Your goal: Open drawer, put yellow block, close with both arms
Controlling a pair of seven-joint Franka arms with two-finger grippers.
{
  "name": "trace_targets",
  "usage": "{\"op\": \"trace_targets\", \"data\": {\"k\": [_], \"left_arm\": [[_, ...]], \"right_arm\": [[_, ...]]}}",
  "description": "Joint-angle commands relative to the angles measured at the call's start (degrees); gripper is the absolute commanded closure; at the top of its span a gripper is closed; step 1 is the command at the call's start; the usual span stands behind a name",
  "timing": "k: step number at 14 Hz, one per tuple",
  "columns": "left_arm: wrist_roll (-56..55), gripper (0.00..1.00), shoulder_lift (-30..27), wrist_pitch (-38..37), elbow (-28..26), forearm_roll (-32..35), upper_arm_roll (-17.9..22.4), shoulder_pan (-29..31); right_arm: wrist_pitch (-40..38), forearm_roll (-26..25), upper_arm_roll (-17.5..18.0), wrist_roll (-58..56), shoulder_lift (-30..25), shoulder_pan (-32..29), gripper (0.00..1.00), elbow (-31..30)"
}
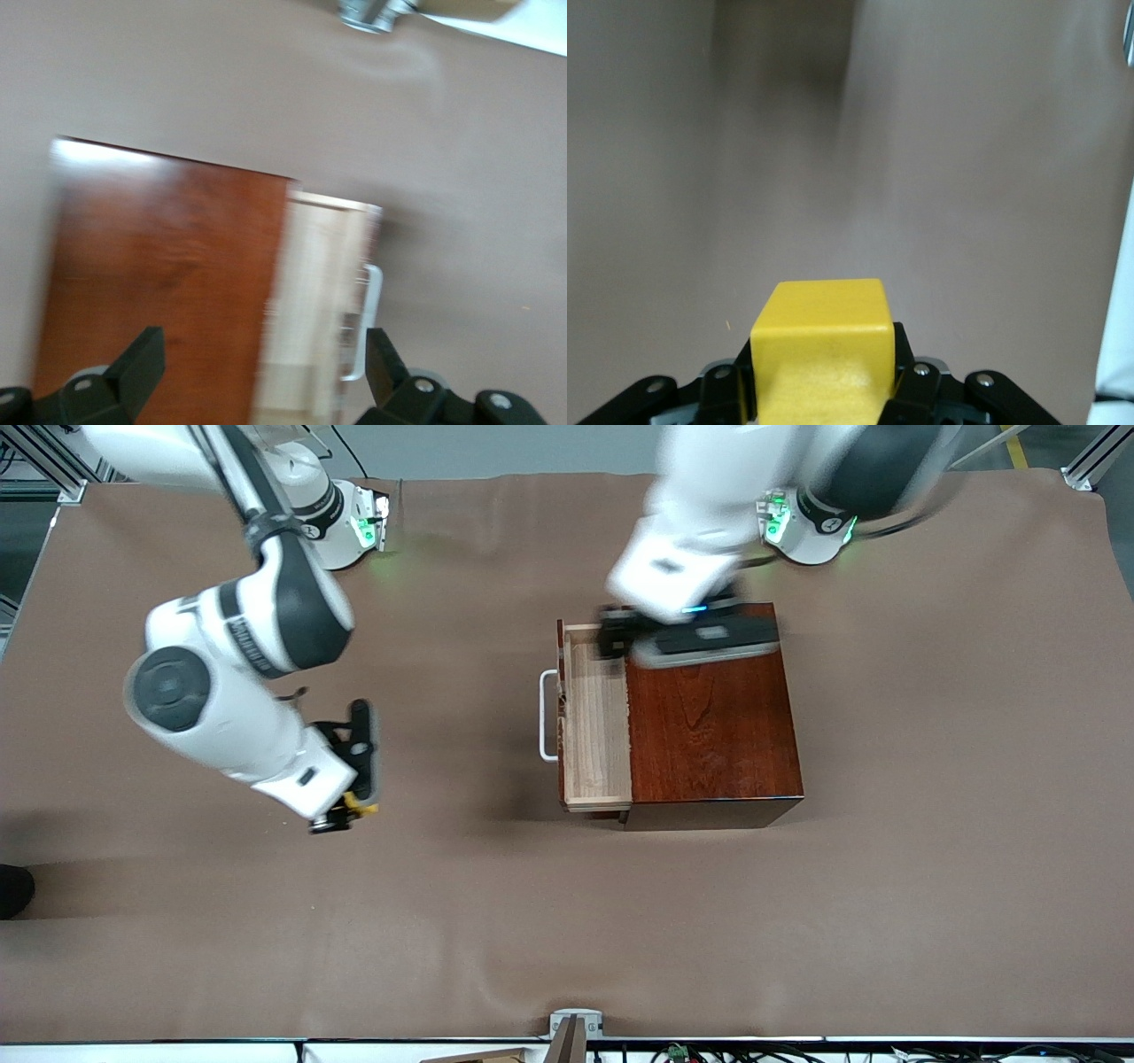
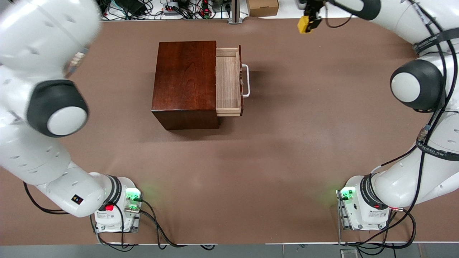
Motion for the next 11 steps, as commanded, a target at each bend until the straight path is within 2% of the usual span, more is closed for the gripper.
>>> {"op": "trace_targets", "data": {"k": [1, 4, 8, 11], "left_arm": [[15.86, 0.00, -5.92, -6.48, -2.83, -1.44, -0.22, 7.78], [31.81, 0.00, -7.78, -9.75, -3.18, -1.44, -0.22, 17.89], [42.02, 0.00, -7.87, -9.67, -5.29, -1.44, -0.31, 29.24], [46.51, 0.00, -7.87, -5.55, -9.24, -1.09, -0.31, 32.95]], "right_arm": [[0.06, 0.86, -0.44, 8.68, -0.37, 6.19, 1.00, -0.43], [4.43, 4.03, -0.53, 16.59, 2.17, 12.87, 1.00, -0.43], [13.14, 4.04, -0.61, 27.24, 5.69, 20.79, 1.00, -0.43], [15.70, 3.86, -0.70, 31.55, 8.42, 24.83, 1.00, 0.88]]}}
